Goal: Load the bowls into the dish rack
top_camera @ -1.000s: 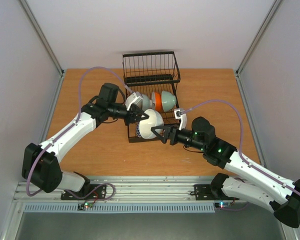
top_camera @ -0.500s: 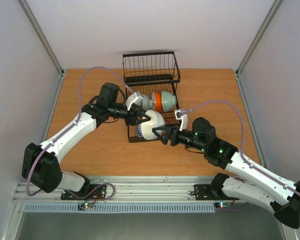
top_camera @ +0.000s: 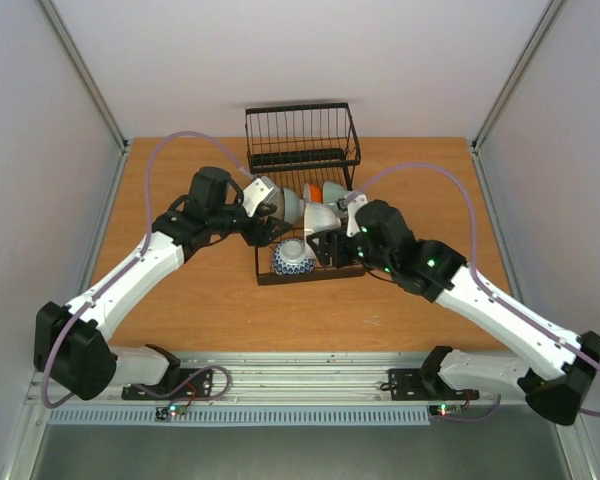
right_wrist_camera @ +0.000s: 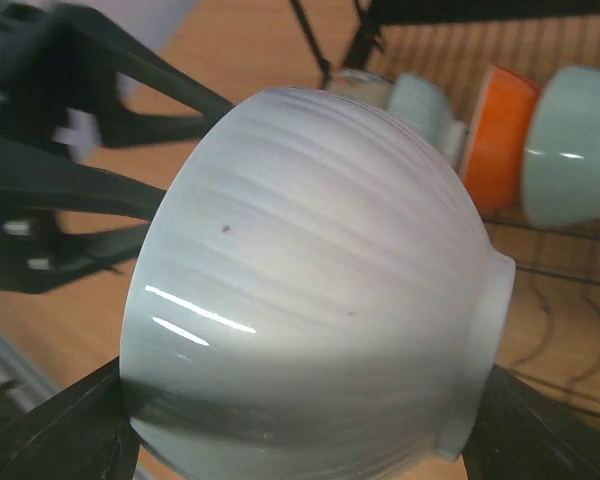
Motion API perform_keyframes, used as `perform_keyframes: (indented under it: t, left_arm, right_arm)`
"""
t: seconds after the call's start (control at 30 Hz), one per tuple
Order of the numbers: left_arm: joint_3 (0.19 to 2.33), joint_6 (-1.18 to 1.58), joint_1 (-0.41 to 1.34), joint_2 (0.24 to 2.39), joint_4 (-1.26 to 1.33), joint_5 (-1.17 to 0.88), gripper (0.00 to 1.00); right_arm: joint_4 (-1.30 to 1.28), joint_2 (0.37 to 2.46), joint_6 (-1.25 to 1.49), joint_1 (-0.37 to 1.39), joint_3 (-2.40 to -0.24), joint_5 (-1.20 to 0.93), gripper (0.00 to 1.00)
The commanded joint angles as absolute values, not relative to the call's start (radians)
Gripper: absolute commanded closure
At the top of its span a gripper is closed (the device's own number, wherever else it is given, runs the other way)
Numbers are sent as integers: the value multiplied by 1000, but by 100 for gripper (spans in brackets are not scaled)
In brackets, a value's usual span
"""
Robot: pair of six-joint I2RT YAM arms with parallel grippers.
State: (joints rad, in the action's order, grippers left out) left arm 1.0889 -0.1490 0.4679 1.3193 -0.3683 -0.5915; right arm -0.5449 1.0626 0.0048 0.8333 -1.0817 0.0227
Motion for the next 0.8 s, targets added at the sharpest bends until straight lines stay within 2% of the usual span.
perform_keyframes:
  t: [0.0, 0.33, 0.77]
  left_arm:
    - [1110, -195, 466, 1271, -363, -445, 33]
    - [1115, -213, 448, 1259, -372, -392, 31]
    - [1109, -213, 442, 1269, -373, -408, 30]
  right_arm:
    - [-747, 1188, -67, 839, -1204, 182, 99]
    - [-900, 1416, -111, 839, -1322, 403, 99]
    - [-953, 1637, -172, 850, -1417, 527, 99]
